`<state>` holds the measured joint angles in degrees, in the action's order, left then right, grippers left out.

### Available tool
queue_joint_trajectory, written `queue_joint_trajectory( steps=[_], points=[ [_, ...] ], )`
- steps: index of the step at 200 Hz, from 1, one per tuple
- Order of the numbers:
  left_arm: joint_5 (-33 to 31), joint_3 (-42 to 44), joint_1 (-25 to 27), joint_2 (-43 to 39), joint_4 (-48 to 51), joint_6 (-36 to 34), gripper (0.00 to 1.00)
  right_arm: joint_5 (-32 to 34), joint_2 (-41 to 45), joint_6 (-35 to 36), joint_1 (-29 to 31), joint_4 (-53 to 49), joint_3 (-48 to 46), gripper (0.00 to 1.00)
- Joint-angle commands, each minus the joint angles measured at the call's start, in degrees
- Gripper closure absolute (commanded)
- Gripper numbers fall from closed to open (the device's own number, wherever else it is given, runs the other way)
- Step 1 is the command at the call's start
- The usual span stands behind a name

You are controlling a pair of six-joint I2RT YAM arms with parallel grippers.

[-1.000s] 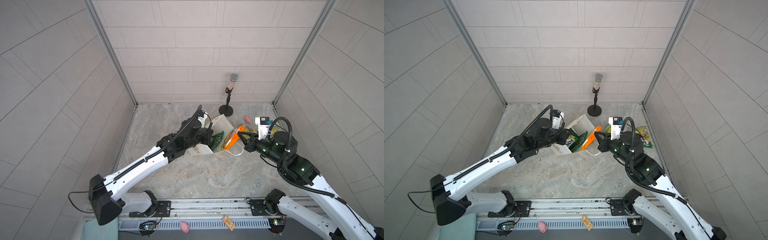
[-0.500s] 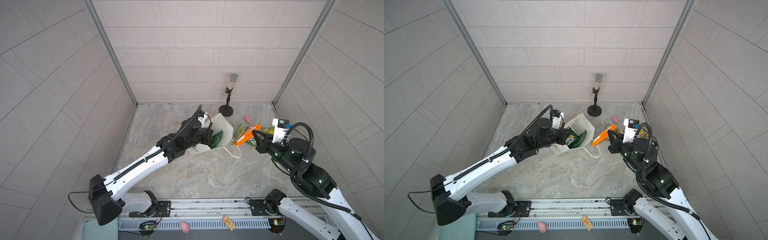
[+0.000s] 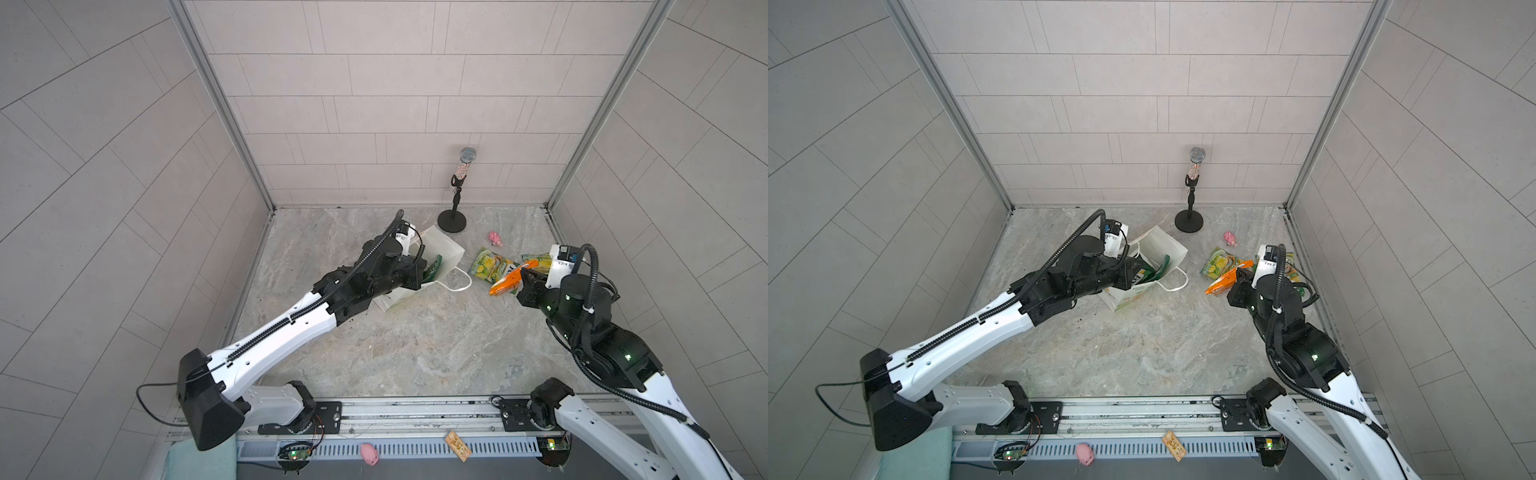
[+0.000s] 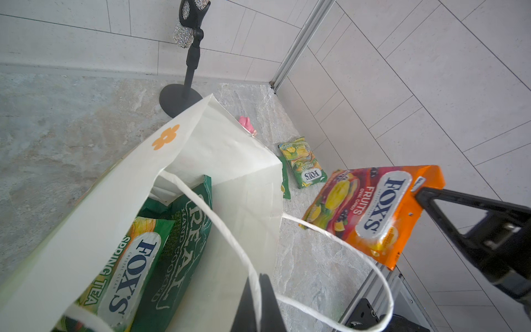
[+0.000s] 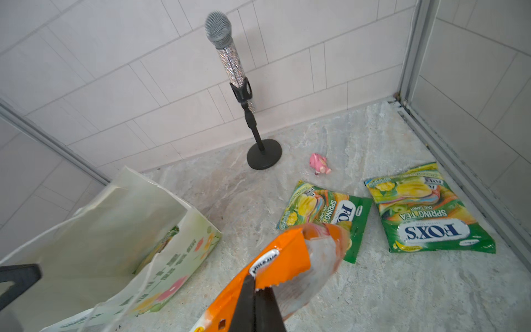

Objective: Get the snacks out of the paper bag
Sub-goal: 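Lower the orange packet to the floor beside the green packets and release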

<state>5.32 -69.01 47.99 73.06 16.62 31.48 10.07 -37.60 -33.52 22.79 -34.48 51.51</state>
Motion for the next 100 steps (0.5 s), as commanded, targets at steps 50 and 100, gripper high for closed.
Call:
queue_joint_trajectory(
  steps=[50, 100],
  points=[
    [0.1, 0.4, 0.0, -1.9, 0.1, -0.7, 1.0, -31.2, -8.4, -2.6, -11.1, 16.4, -11.0, 1.0],
    [0.1, 0.4, -0.1, -1.9, 0.1, -0.7, 1.0, -40.0, -14.3, -6.1, -11.5, 29.4, -13.9, 1.0]
  ],
)
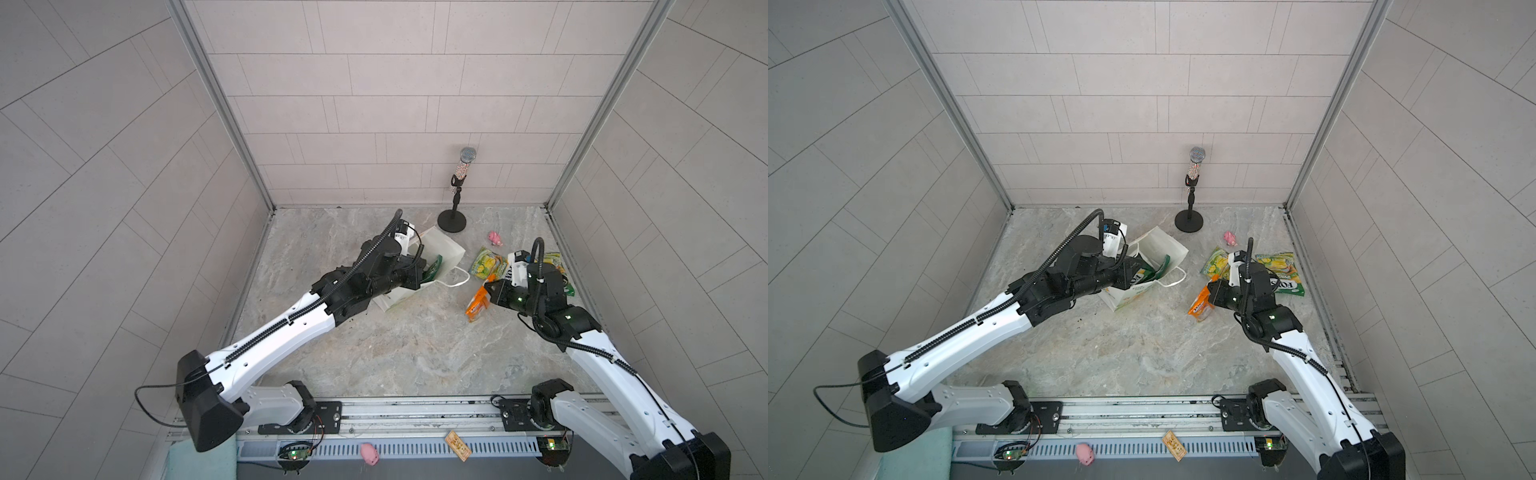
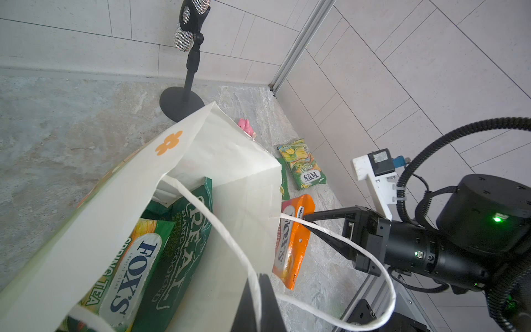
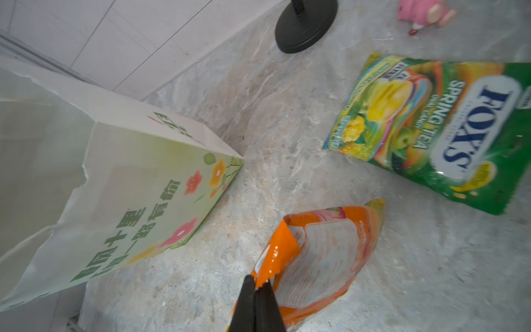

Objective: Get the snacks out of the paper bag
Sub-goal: 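Lower the orange packet to the floor beside the green packets and release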

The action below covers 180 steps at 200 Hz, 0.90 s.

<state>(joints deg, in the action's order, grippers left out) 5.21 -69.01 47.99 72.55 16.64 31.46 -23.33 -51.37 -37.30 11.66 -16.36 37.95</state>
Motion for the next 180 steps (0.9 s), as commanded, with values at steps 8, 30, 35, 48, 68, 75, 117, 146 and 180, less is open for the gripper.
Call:
queue_joint_trajectory(
  steps=[8, 30, 35, 48, 68, 75, 117, 146, 180],
  points=[
    [0.2, 0.3, -0.1, -1.4, 0.1, -0.7, 1.0, -7.0, -1.1, -2.4, -0.6, 12.2, -0.5, 1.0],
    [0.2, 0.4, -0.1, -1.4, 0.1, -0.6, 1.0, -9.8, -3.6, -2.2, -2.6, 14.6, -1.5, 1.0],
    [0.3, 0.4, -0.1, -1.4, 0.1, -0.6, 1.0, -10.7, -4.3, -2.3, -3.3, 15.2, -2.1, 1.0],
    [0.3, 0.4, -0.1, -1.4, 0.1, -0.5, 1.0, -12.7, -6.4, -1.8, -5.3, 15.8, -3.8, 1.0],
    [0.4, 0.3, -0.1, -1.3, 0.2, -0.6, 1.0, -15.4, -8.8, -0.2, -8.8, 15.2, -5.4, 1.0],
    [0.4, 0.4, -0.2, -1.3, 0.2, -0.7, 1.0, -16.0, -9.4, 0.8, -10.0, 13.6, -5.6, 1.0],
    [0.1, 0.2, 0.0, -1.4, 0.4, -0.7, 1.0, -10.4, -9.7, 10.9, -13.4, -2.1, -3.4, 1.0],
    [0.2, 0.1, -0.1, -1.2, 0.5, -0.8, 1.0, -2.5, -8.6, 13.9, -13.6, -8.9, -2.8, 1.0],
    [0.6, -0.1, -0.1, -1.1, 0.3, -0.8, 1.0, 6.7, -9.0, 14.8, -13.6, -12.0, -2.8, 1.0]
  ],
)
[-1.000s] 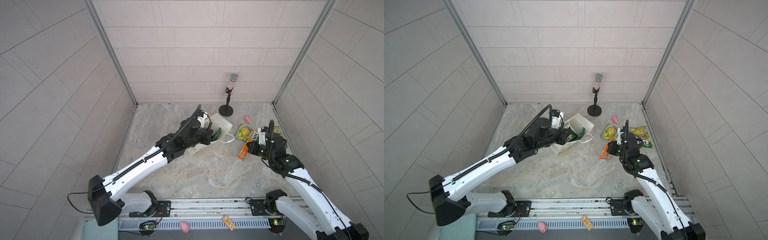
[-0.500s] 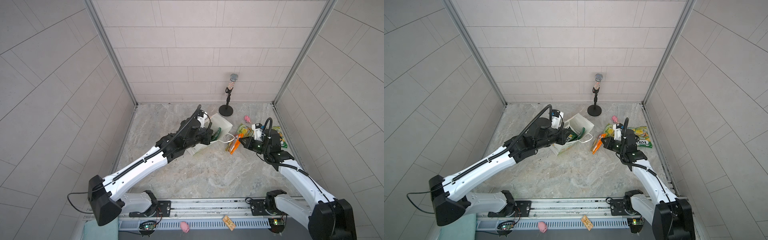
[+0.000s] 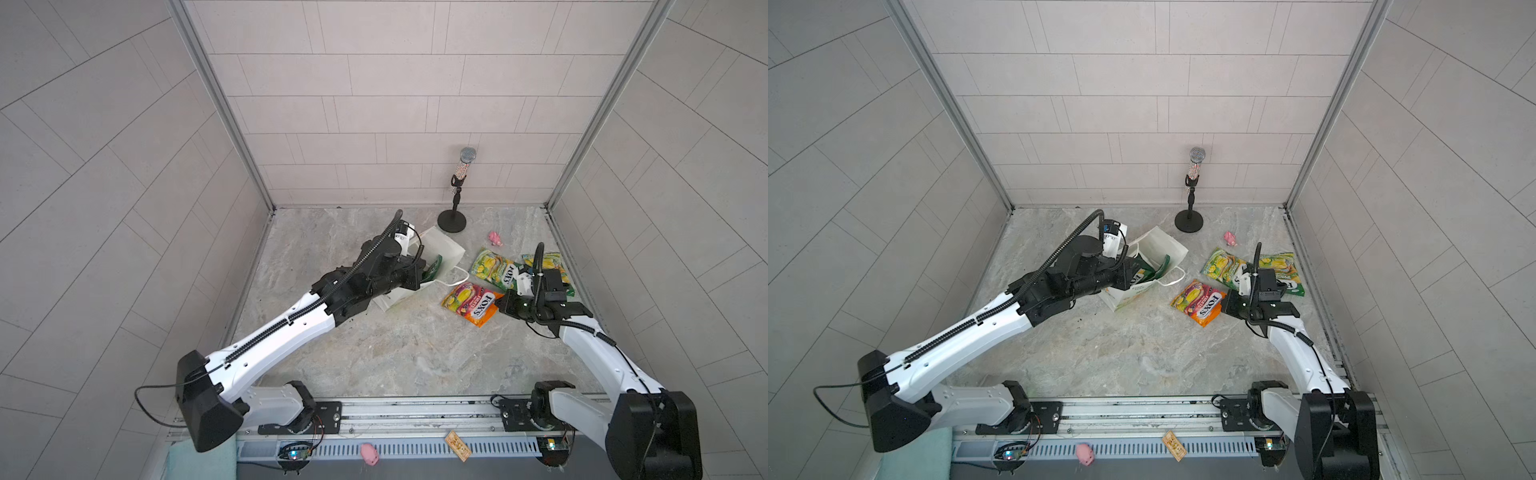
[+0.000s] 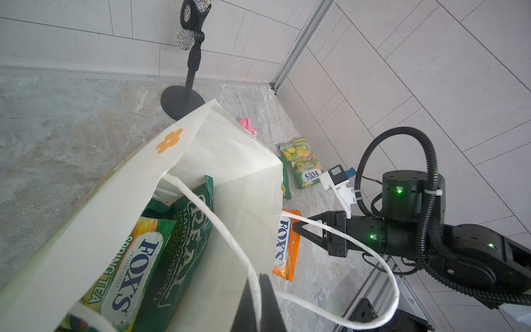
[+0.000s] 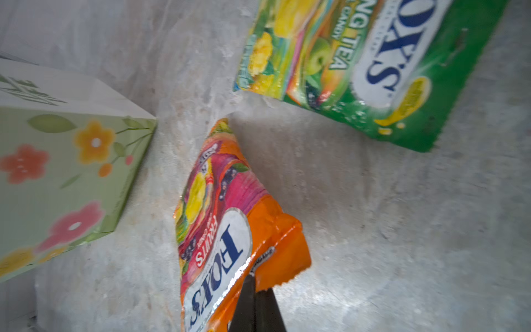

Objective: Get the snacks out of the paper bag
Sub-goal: 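Lower the orange packet to the floor beside the green packets and release, then move the right gripper back into the bag while the left gripper shifts the bag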

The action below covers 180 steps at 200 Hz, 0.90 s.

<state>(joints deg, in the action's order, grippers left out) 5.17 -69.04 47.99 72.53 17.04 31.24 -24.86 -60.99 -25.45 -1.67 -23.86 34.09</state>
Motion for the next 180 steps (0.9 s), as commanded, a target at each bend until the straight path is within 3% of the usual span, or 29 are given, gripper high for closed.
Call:
queue_joint_trajectory(
  steps=[1, 122, 138, 157, 180],
  points=[
    [0.6, 0.0, -0.1, -1.1, -0.1, -0.6, 1.0, 8.3, 0.5, 3.1, -0.3, -4.5, 1.1, 1.0],
    [0.8, -0.1, -0.1, -0.8, -0.5, -0.6, 1.0, 18.6, -2.6, 2.8, -0.3, -7.2, 3.8, 1.0],
    [1.0, -0.4, 0.0, -0.7, -0.5, -0.7, 1.0, 19.9, -2.3, 2.3, -0.3, -8.3, 4.5, 0.88],
    [1.3, -0.5, 0.0, -0.5, -0.6, -0.6, 1.0, 20.5, -1.1, 1.9, -0.3, -9.0, 5.1, 0.66],
    [2.3, -0.9, -0.1, -0.4, -0.6, -0.7, 1.0, 20.2, 1.1, 1.7, -0.3, -9.3, 5.4, 0.53]
  ],
)
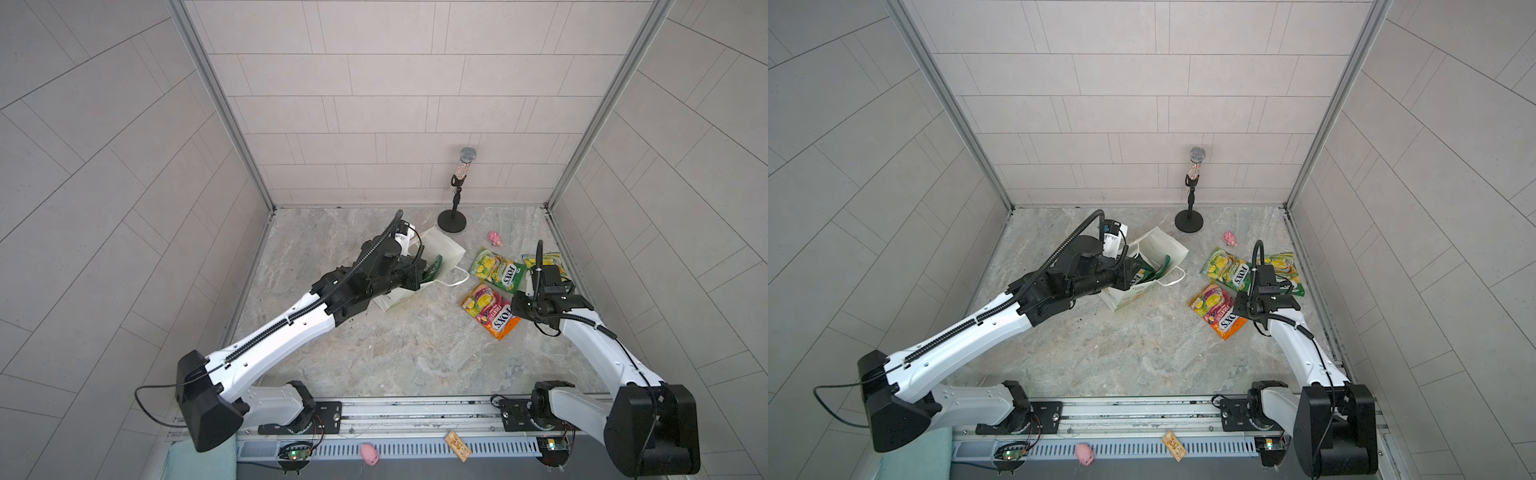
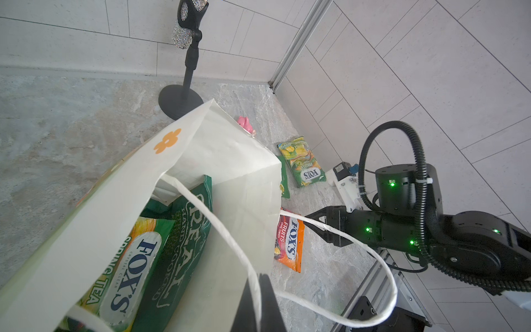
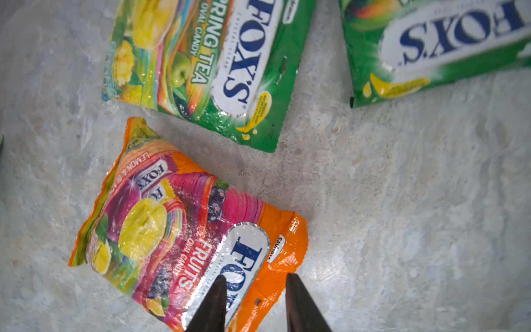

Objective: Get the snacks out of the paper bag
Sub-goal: 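Move the right gripper back into the bag while the left gripper shifts the bag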

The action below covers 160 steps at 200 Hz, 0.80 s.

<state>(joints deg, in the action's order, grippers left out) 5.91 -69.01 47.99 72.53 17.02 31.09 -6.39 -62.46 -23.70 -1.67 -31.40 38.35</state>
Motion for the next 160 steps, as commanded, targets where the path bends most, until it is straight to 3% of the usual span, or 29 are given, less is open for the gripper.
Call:
queue_joint_trajectory(
  steps=[1, 20, 69, 160],
  points=[
    [1.6, -0.9, -0.1, -0.4, -0.6, -0.5, 1.0, 1.7, 2.7, 0.0, -0.3, -1.8, 1.1, 0.53],
    [2.8, -1.2, 0.1, -0.4, -0.6, -0.6, 1.0, -1.7, 5.3, -0.2, -0.3, -1.2, 1.3, 0.51],
    [5.8, -3.5, 2.4, 0.5, 0.2, -1.6, 1.0, -20.4, 11.9, -5.3, -0.3, 6.6, 1.8, 0.5],
    [6.5, -5.8, 5.7, 1.3, 1.1, -2.1, 1.0, -39.1, 15.7, -14.4, 3.4, 18.2, 4.5, 0.5]
  ],
)
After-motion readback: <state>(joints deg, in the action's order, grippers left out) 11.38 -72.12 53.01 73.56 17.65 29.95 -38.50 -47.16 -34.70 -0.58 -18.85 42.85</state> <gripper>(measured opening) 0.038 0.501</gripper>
